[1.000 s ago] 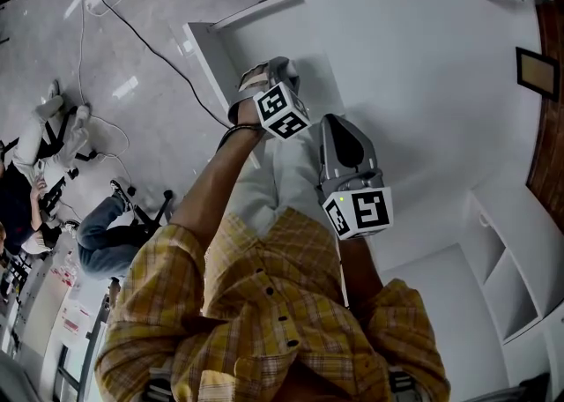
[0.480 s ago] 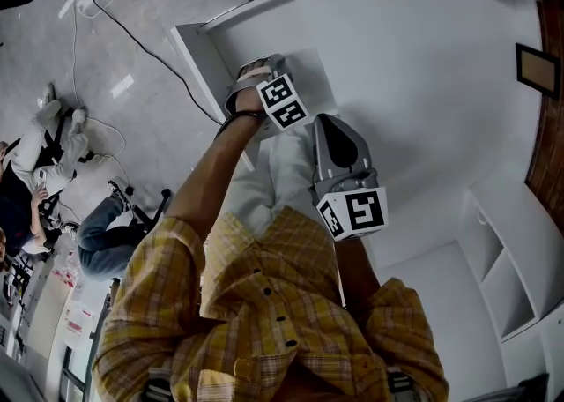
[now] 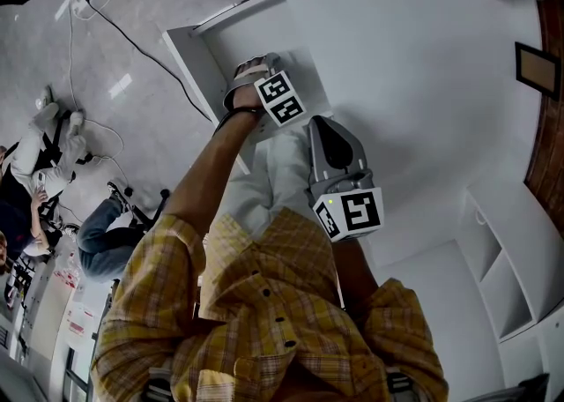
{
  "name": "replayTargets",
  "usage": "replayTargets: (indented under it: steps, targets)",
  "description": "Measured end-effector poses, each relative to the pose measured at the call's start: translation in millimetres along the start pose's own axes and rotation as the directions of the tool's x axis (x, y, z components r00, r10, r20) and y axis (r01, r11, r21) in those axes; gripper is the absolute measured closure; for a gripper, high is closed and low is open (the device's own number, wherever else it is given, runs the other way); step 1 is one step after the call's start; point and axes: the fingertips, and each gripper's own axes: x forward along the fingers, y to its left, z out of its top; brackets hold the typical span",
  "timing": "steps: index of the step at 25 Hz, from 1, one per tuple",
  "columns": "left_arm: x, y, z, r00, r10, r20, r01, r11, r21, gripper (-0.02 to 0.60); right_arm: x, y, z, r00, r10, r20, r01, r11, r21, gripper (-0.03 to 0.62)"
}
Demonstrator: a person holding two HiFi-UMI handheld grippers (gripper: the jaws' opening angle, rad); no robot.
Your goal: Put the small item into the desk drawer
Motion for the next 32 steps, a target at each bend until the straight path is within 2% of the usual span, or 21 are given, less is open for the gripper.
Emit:
replayTargets:
  steps: [18,22,25,31,32]
  targets:
    - [-19.4,11.4,4.7,0.998,0.070,0.005,-0.070,0.998,-0.004,0.404,-11.9,2.0,1.2,1.000,0.007,0.026,-0.007,1.000,-0.006,0.594]
    - [-29.8,14.1,5.1,0.995,0.094,0.013,-0.094,0.995,-0.021,0.438,-18.0,5.6,1.5,0.999,0.007,0.032,-0.007,1.000,-0.010,0.595]
    - [-39.2,13.7,2.7,0.994,0.111,0.015,-0.110,0.993,-0.039,0.439,-23.6,8.8,2.0,0.999,0.005,0.039,-0.004,1.000,-0.006,0.595]
    - [-66.0,13.9,-0.8,0.985,0.169,0.032,-0.166,0.982,-0.093,0.495,-34.2,13.7,2.9,0.998,0.008,0.059,-0.007,1.000,-0.017,0.595]
    - [-71.2,14.4,-0.9,0.983,0.182,0.038,-0.177,0.978,-0.107,0.527,-36.4,14.5,3.2,0.998,0.009,0.063,-0.008,1.000,-0.020,0.595]
